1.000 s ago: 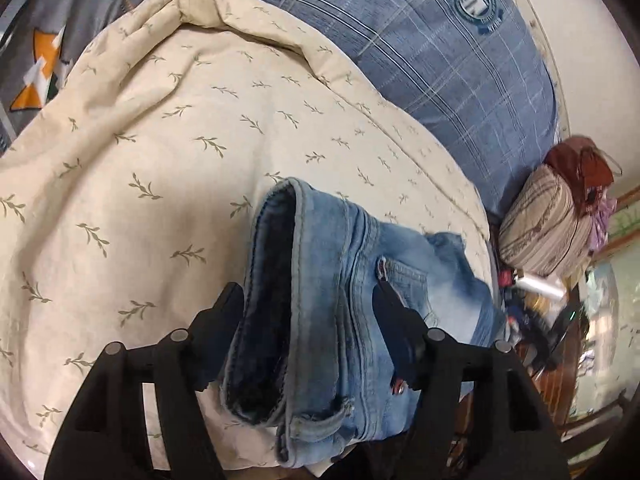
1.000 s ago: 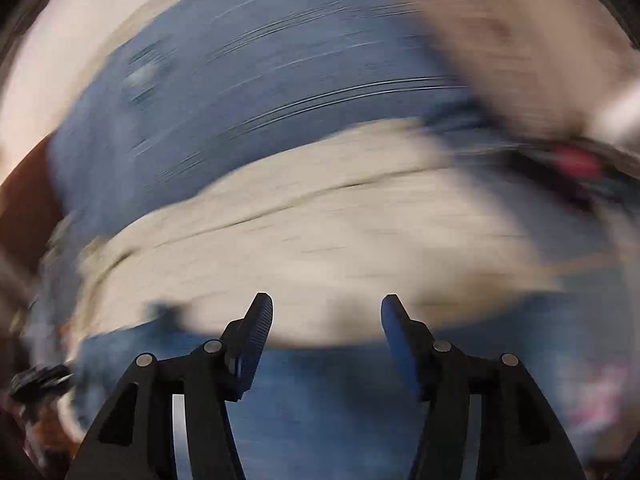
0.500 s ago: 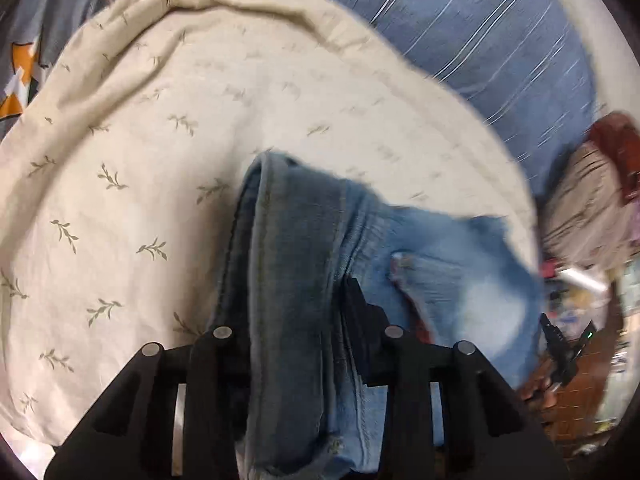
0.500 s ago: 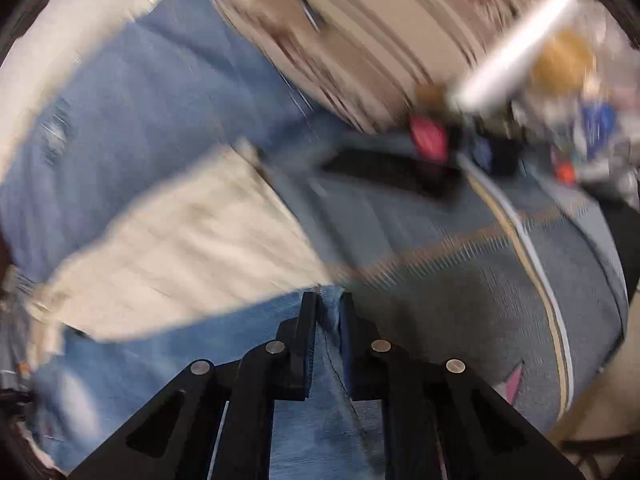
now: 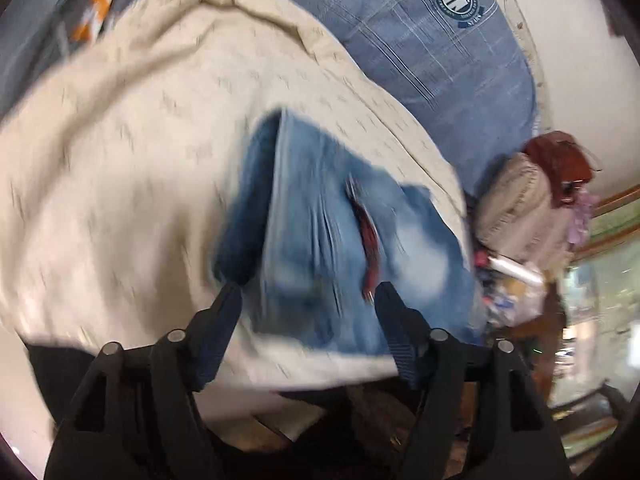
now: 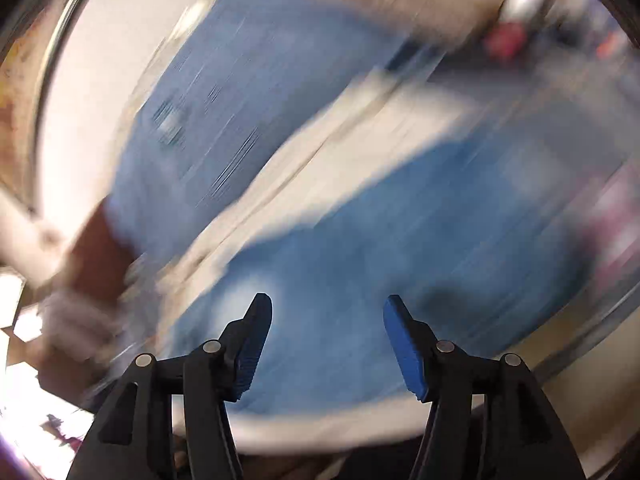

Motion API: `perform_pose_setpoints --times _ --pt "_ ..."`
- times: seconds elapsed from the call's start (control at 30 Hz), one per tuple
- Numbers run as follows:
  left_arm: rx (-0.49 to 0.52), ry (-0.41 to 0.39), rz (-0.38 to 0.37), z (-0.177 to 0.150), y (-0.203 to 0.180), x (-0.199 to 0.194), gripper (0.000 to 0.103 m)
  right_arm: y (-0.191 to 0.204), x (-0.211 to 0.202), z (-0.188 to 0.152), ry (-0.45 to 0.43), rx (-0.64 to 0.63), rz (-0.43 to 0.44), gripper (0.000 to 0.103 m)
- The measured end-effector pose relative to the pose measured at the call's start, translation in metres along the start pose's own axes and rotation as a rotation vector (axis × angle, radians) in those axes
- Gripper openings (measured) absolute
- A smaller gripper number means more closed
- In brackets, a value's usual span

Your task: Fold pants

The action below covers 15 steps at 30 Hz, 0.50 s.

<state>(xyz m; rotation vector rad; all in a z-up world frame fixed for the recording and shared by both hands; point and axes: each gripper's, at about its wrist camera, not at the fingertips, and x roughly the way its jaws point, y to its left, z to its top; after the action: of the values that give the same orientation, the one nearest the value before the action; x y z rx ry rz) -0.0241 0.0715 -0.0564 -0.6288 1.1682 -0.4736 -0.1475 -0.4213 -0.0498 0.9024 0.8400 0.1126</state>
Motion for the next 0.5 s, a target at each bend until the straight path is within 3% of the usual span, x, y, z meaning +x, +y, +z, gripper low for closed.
perform_pose_setpoints --times 0.03,0.07,0.13,0.2,0.3,0.33,0.37,0.4,0.47,0.5 --pt "-0.007 0.019 -0.032 -0.006 0.001 0.003 0.069 0.012 0.030 -0.015 0.117 0.012 0.094 0.061" --pt "-0.016 0.036 -0.058 -0.011 0.002 0.007 0.069 0.020 0.049 -0.025 0.193 0.015 0.130 0.061" --pt "-0.014 0.064 -0.066 -0.018 0.003 0.019 0.073 0.041 0.096 -0.048 0.367 -0.001 0.144 0.063" --pt "-0.031 0.087 -0.033 -0.018 0.007 0.036 0.073 0.051 0.133 -0.059 0.457 -0.002 0.114 0.063" --pt "-0.059 0.116 0.014 -0.005 0.012 0.057 0.067 0.044 0.153 -0.054 0.429 0.116 0.098 0.063" --pt "-0.078 0.105 -0.008 0.000 0.011 0.055 0.052 0.041 0.152 -0.050 0.401 0.141 0.115 0.055" --pt "-0.087 0.100 -0.028 0.004 0.010 0.052 0.048 0.042 0.149 -0.047 0.366 0.157 0.126 0.044" --pt "-0.082 0.077 -0.049 0.009 0.006 0.045 0.048 0.048 0.143 -0.045 0.331 0.135 0.123 0.014" --pt "-0.039 0.034 -0.045 0.014 -0.001 0.036 0.034 0.060 0.134 -0.045 0.295 0.070 0.112 0.008" --pt "-0.018 0.037 -0.037 0.015 -0.001 0.037 0.034 0.064 0.131 -0.048 0.286 0.041 0.092 0.008"
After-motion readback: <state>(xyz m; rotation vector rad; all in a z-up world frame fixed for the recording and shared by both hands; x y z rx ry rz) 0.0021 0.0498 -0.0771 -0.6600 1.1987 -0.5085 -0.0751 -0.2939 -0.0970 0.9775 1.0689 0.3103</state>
